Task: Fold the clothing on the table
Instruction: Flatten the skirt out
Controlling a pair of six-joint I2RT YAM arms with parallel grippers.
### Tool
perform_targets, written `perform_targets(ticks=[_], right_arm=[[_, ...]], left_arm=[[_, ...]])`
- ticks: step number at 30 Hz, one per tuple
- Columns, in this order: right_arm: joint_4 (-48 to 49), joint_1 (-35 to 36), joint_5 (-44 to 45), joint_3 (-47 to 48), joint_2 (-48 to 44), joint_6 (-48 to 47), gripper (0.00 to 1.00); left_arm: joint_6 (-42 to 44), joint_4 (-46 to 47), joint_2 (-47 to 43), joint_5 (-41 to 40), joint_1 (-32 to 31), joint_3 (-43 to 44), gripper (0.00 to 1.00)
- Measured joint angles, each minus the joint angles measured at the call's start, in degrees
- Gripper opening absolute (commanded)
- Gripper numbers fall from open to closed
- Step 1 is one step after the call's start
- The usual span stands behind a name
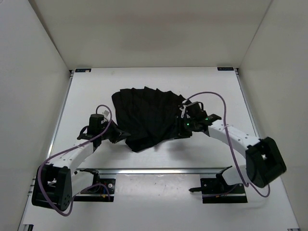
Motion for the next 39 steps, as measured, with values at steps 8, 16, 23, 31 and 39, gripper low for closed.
perform_targets(ticks=[8, 16, 23, 31, 39], right_arm=[[10.8, 3.5, -3.2, 0.7, 12.9, 7.9, 0.51], [11.1, 8.1, -1.5, 7.4, 16.0, 11.4, 0.54], [4.3, 11.1, 4.7, 12.7, 16.6, 12.3, 0.55], [-1.8, 12.3, 10.1, 15.3, 21.4, 12.3, 0.24], [-0.6, 9.2, 5.5, 12.4, 16.1, 11.6, 0.0]], left_arm=[[-0.1, 0.0, -3.1, 0.0, 0.2, -1.1, 0.0], [-0.2, -0.1, -3.3, 0.0, 0.2, -1.3, 0.0], [-0.8, 1.0, -3.8, 0.0, -0.4, -2.1, 0.0], [-1.0, 1.0, -4.2, -0.1, -0.4, -2.4, 0.0], [0.6, -1.4, -4.2, 0.7, 1.5, -2.1, 0.42]])
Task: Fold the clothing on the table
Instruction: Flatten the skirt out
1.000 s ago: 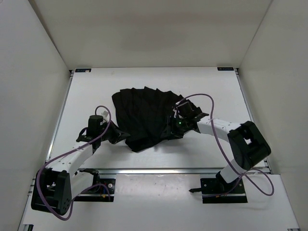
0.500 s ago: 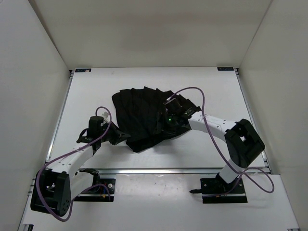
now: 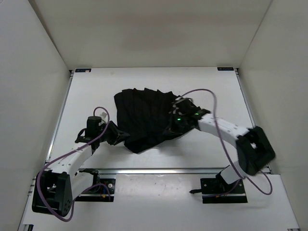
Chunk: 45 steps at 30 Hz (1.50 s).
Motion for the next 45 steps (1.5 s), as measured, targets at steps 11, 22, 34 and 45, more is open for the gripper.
perform_targets(ticks=[11, 22, 34, 45], right_arm=[[9.9, -26.8, -14.2, -33.0, -29.8, 7.4, 0.0], [1.0, -15.5, -17.4, 30.3, -2.6, -1.0, 0.0], [1.6, -30.7, -18.1, 2.6, -29.0, -1.8, 0.0], [-13.2, -31.3, -15.5, -31.5, -37.3, -8.5, 0.0]], left_arm=[[-0.4, 0.4, 1.4, -0.8, -4.8, 1.0, 0.41], [0.9, -1.0, 2.8, -1.9, -1.6, 2.3, 0.42], [1.5, -1.3, 2.1, -1.8, -1.1, 2.2, 0.43], [1.6, 2.4, 15.6, -5.3, -7.1, 5.6, 0.48]])
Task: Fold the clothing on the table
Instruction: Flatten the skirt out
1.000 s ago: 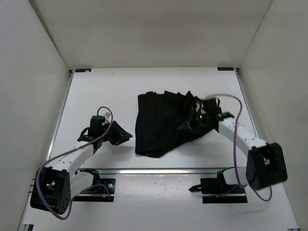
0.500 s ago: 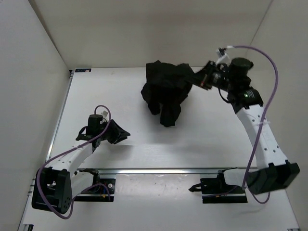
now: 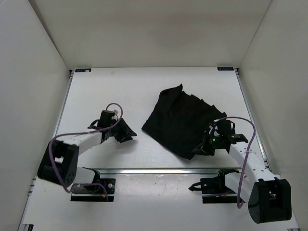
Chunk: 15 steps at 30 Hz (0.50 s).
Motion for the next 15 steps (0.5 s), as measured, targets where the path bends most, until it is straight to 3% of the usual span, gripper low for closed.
perform_targets(ticks=[3, 9, 15], right_arm=[[0.0, -0.6, 0.0, -0.2, -0.6, -1.4, 0.0], [0.0, -3.2, -0.7, -0.2, -1.0, -3.4, 0.0], [0.1, -3.4, -1.2, -0.2, -1.1, -4.0, 0.0]], left_arm=[[1.4, -0.1, 7.6, -2.1, -0.5, 6.9, 0.54], [5.5, 0.4, 21.3, -6.0, -1.6, 23.3, 0.55], [6.6, 0.2, 30.8, -5.2, -4.7, 29.0, 0.54]])
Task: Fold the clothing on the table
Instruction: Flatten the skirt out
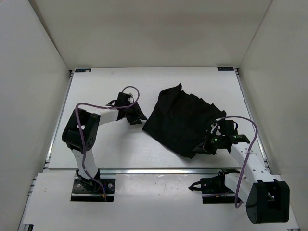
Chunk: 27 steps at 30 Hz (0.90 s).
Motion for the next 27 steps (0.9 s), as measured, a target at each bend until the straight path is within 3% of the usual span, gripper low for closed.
perform_targets(ticks=[4, 5, 7, 8, 14, 17, 20, 23, 27], right_arm=[[0.1, 0.0, -0.3, -0.1, 0.0, -0.2, 0.0], [0.1, 0.0, -0.3, -0.1, 0.0, -0.2, 0.0], [0.3, 0.0, -0.4, -0.1, 0.0, -0.3, 0.0], [0.4, 0.1, -0.4, -0.1, 0.1, -0.3, 0.0], [0.5, 0.8, -1.1, 1.3, 2.1, -0.6, 0.01], [-3.7, 0.9, -1.0, 11.1, 7.0, -2.1, 0.0], [-6.3, -1.2, -1.1, 27.5, 9.5, -2.1, 0.0], [-2.9, -1.5, -2.0, 40.3, 8.5, -0.3, 0.0], [0.3, -3.8, -6.9, 45.9, 2.6, 5.0, 0.0]], left_arm=[[-0.2, 0.7, -0.1, 0.3, -2.5, -0.3, 0.54], [-0.4, 1.3, -0.3, 0.5, -3.2, -0.8, 0.5], [-1.1, 2.4, -0.5, 0.9, -4.2, -1.8, 0.33], [-1.1, 2.3, -0.6, 0.8, -4.7, -2.3, 0.0], [-2.9, 2.4, -0.9, 3.9, -4.8, -3.8, 0.0], [-5.0, 0.5, -5.7, 5.1, -2.7, -4.0, 0.0], [-7.9, -2.5, -17.5, 5.3, 1.0, -2.1, 0.0], [-11.0, -2.0, -31.8, 3.7, 4.5, 1.1, 0.0], [-15.3, -0.7, -49.3, 3.5, 9.8, 4.2, 0.0]])
